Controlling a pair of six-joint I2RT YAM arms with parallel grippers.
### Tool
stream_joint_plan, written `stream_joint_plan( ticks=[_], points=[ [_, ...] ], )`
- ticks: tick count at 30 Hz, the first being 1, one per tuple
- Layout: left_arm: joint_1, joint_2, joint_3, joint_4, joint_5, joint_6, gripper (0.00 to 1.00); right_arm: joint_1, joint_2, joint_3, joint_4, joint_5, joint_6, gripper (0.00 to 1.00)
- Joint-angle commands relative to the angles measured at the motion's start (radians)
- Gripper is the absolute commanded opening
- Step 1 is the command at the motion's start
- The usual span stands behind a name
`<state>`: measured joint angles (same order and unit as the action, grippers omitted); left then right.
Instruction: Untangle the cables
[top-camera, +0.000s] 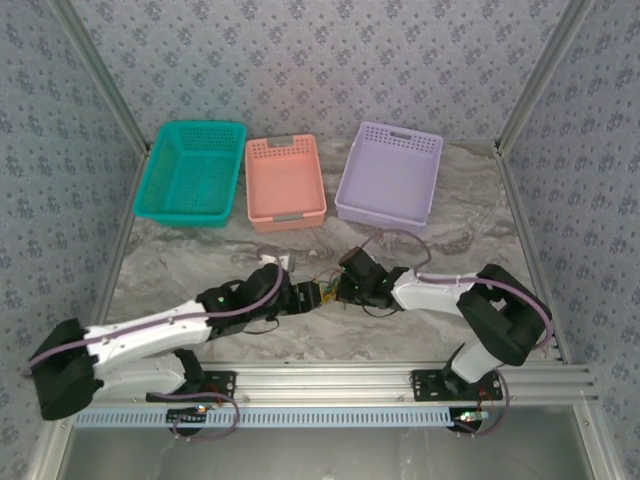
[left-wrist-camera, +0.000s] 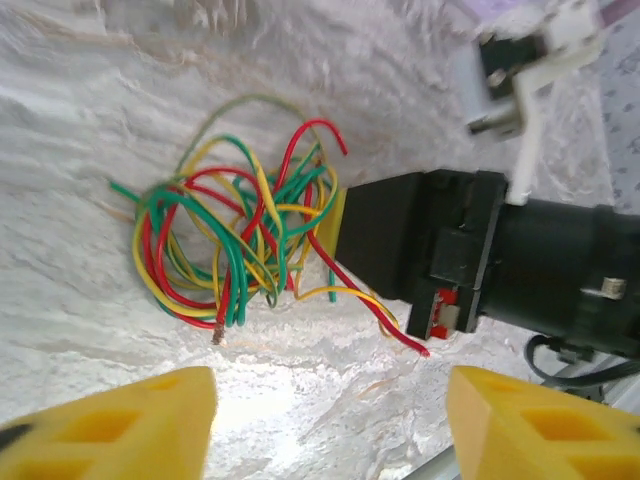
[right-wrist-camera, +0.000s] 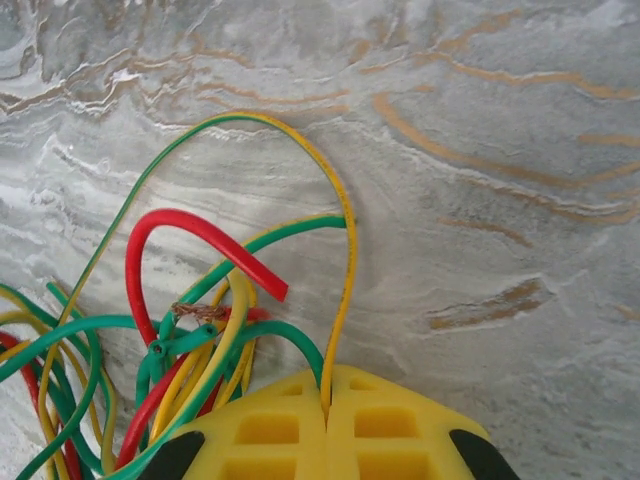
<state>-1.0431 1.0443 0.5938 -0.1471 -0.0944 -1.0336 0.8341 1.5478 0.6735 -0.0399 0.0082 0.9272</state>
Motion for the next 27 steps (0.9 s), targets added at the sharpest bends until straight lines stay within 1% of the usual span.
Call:
stream_joint_plan(
  ticks=[1,3,5,7,11,16,18,20,22,23,24,25,26,27],
  points=[
    [0.017,-0.086,-0.023,-0.11,-0.106,-0.032,0.77,0.019,-0.025,-0.019,-0.009,0.003,-0.023,0.0],
    [0.079,-0.085,-0.047,-0.092,-0.04,-0.042,0.78,0.018,-0.044,-0.022,-0.015,0.0,-0.049,0.0],
    [0.128,-0.046,-0.066,-0.043,0.032,-0.054,0.78,0.016,-0.056,-0.022,-0.024,-0.008,-0.068,0.0],
    [0.141,0.02,-0.066,0.006,0.071,-0.062,0.78,0.017,-0.06,-0.022,-0.023,-0.018,-0.083,0.0],
    [0.136,0.19,-0.009,0.088,0.138,-0.073,0.81,0.022,-0.06,-0.023,-0.021,-0.028,-0.098,0.0],
    [0.108,0.342,0.077,0.078,0.121,-0.11,0.82,0.025,-0.066,-0.029,-0.025,-0.021,-0.101,0.0],
    [0.1,0.379,0.084,0.072,0.096,-0.136,0.82,0.026,-0.071,-0.031,-0.023,-0.022,-0.103,0.0],
    [0.098,0.4,0.066,0.117,0.086,-0.158,0.82,0.029,-0.075,-0.033,-0.022,-0.023,-0.105,0.0],
    [0.098,0.423,0.054,0.164,0.082,-0.178,0.77,0.033,-0.077,-0.035,-0.021,-0.021,-0.107,0.0],
    [0.097,0.438,0.055,0.181,0.082,-0.182,0.73,0.034,-0.078,-0.036,-0.02,-0.019,-0.107,0.0],
    [0.096,0.454,0.06,0.192,0.08,-0.185,0.67,0.034,-0.078,-0.038,-0.018,-0.018,-0.106,0.0],
    [0.095,0.467,0.066,0.197,0.078,-0.187,0.59,0.035,-0.08,-0.041,-0.017,-0.018,-0.106,0.0],
    [0.095,0.481,0.07,0.205,0.075,-0.187,0.48,0.034,-0.083,-0.043,-0.013,-0.017,-0.105,0.0],
    [0.095,0.492,0.073,0.213,0.067,-0.187,0.35,0.033,-0.086,-0.048,-0.012,-0.017,-0.106,0.0]
  ],
)
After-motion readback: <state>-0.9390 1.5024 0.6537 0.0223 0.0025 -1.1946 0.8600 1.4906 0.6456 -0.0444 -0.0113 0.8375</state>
